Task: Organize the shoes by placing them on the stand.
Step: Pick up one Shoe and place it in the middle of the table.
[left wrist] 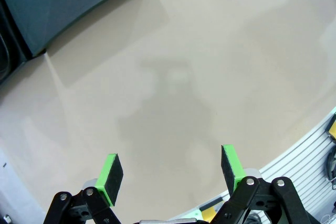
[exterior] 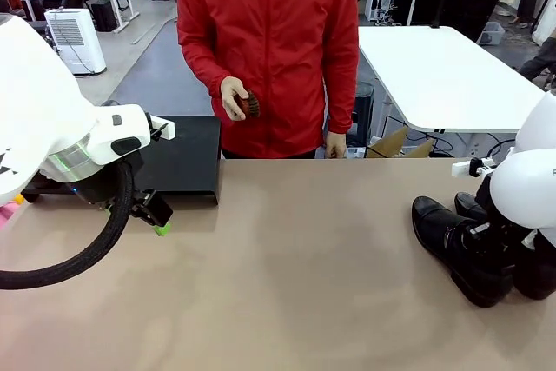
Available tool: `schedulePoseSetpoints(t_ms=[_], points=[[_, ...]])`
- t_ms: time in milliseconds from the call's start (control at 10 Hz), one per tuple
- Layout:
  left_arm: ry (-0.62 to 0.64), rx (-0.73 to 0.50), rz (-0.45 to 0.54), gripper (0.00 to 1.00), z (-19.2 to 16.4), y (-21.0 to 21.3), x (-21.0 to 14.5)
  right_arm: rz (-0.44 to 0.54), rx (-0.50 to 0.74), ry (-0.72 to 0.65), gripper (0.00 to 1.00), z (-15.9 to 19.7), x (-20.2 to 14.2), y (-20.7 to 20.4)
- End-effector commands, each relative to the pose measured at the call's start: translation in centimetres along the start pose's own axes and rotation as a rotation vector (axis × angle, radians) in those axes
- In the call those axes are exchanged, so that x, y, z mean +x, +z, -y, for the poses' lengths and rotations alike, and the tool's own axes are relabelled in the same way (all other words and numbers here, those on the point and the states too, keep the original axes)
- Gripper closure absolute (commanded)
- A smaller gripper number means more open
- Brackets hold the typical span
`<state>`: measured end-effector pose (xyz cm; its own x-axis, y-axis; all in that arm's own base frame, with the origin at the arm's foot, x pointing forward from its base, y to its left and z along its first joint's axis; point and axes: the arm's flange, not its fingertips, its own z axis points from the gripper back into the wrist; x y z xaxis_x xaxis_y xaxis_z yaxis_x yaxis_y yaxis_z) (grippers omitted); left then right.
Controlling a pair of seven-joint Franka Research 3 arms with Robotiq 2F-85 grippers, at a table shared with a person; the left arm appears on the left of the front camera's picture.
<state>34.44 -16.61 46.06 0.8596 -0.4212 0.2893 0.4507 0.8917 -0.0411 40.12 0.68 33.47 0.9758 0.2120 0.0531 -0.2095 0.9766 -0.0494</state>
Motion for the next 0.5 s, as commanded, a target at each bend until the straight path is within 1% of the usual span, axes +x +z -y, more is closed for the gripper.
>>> schedulePoseSetpoints(t_ms=[0,100,300,400], points=[[0.002,-0.02,0.013,0.03,-0.11,0.03,0.1,0.014,0.007,-0.004,0.97,-0.39,-4.51,-1.72],[0.002,-0.02,0.013,0.03,-0.11,0.03,0.1,0.007,0.007,-0.005,1.0,-0.29,-4.44,-1.8],[0.002,-0.02,0.013,0.03,-0.11,0.03,0.1,-0.02,0.001,0.001,1.0,-0.13,-4.47,-2.3],[0.002,-0.02,0.013,0.03,-0.11,0.03,0.1,-0.016,0.009,0.009,1.0,-0.16,-4.5,-2.31]])
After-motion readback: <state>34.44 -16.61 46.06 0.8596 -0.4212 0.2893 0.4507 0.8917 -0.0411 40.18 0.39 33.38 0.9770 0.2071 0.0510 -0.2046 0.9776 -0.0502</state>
